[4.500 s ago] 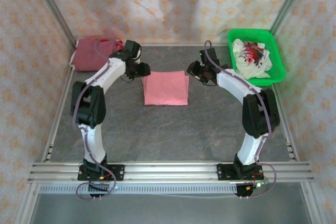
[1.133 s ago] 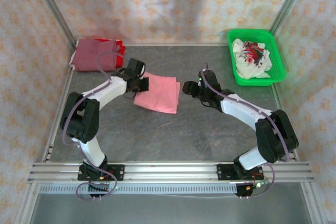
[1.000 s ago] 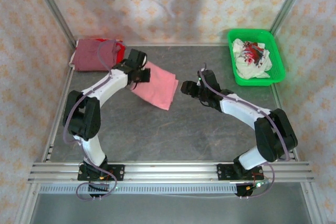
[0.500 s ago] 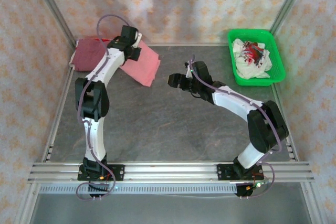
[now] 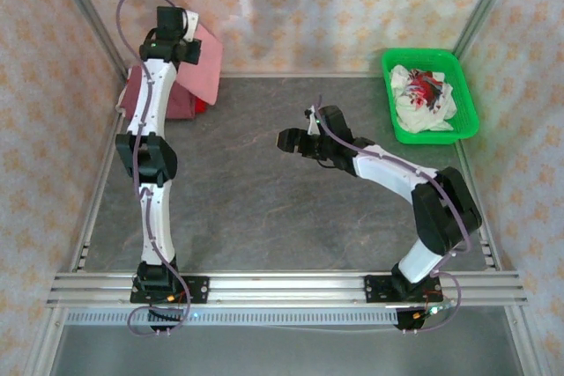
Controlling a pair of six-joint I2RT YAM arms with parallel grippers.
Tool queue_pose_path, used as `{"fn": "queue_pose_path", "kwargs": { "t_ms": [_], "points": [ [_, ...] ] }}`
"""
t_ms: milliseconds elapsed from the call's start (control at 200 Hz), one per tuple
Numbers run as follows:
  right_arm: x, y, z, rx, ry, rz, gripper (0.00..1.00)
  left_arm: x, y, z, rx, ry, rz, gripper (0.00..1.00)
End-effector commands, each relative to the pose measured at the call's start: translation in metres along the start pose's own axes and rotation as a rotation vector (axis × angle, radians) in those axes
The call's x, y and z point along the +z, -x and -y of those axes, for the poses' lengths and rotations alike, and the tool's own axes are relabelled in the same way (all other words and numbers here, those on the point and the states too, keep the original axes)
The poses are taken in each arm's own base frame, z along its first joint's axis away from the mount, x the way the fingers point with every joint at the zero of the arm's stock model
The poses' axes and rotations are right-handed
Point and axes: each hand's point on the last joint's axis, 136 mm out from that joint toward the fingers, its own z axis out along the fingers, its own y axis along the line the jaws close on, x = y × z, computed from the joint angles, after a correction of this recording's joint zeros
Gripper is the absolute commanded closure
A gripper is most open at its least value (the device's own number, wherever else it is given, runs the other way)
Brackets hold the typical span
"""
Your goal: Fold and stack the t-shirts
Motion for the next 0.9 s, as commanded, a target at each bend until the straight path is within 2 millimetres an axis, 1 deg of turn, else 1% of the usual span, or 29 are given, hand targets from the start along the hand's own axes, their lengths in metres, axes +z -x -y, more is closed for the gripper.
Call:
{"fn": "queue_pose_path", "kwargs": {
  "t_ms": [0, 95, 240, 355, 455, 590, 751, 761, 786, 811, 861, 896],
  "points": [
    [0.001, -0.007, 0.000, 0.022, -0.010, -0.026, 0.24, 0.000, 0.010, -0.016, -0.080, -0.039, 0.056, 1.00],
    [-0.001, -0.007, 0.000, 0.023, -0.018, -0.025, 0.24, 0.009, 0.007, -0.033, -0.116, -0.031, 0.066, 1.00],
    [-0.004, -0.007, 0.000, 0.016, -0.036, -0.025, 0.24, 0.016, 0.000, -0.063, -0.156, -0.008, 0.074, 1.00],
    [-0.006, -0.007, 0.003, 0.014, -0.057, -0.027, 0.24, 0.022, -0.008, -0.083, -0.209, -0.012, 0.078, 1.00],
    [-0.006, -0.007, 0.001, 0.016, -0.058, -0.029, 0.24, 0.037, -0.023, -0.095, -0.213, -0.004, 0.058, 1.00],
    [-0.011, -0.004, -0.005, 0.004, -0.055, -0.024, 0.24, 0.057, -0.048, -0.119, -0.193, 0.031, 0.020, 1.00],
    [-0.015, -0.001, -0.005, -0.011, -0.072, -0.019, 0.24, 0.068, -0.066, -0.145, -0.177, 0.090, -0.003, 1.00],
    [-0.015, -0.001, -0.005, -0.010, -0.074, -0.018, 0.24, 0.068, -0.066, -0.147, -0.177, 0.097, -0.003, 0.98],
    [-0.015, 0.000, -0.005, -0.009, -0.075, -0.017, 0.24, 0.070, -0.068, -0.151, -0.177, 0.114, -0.005, 0.83],
    [-0.014, 0.000, -0.005, -0.008, -0.072, -0.017, 0.24, 0.071, -0.069, -0.154, -0.175, 0.128, -0.006, 0.72],
    [-0.014, 0.001, -0.007, -0.008, -0.065, -0.015, 0.24, 0.071, -0.071, -0.160, -0.164, 0.164, -0.010, 0.71],
    [-0.013, 0.001, -0.007, -0.007, -0.063, -0.017, 0.24, 0.069, -0.072, -0.169, -0.160, 0.210, -0.017, 0.69]
  ]
}}
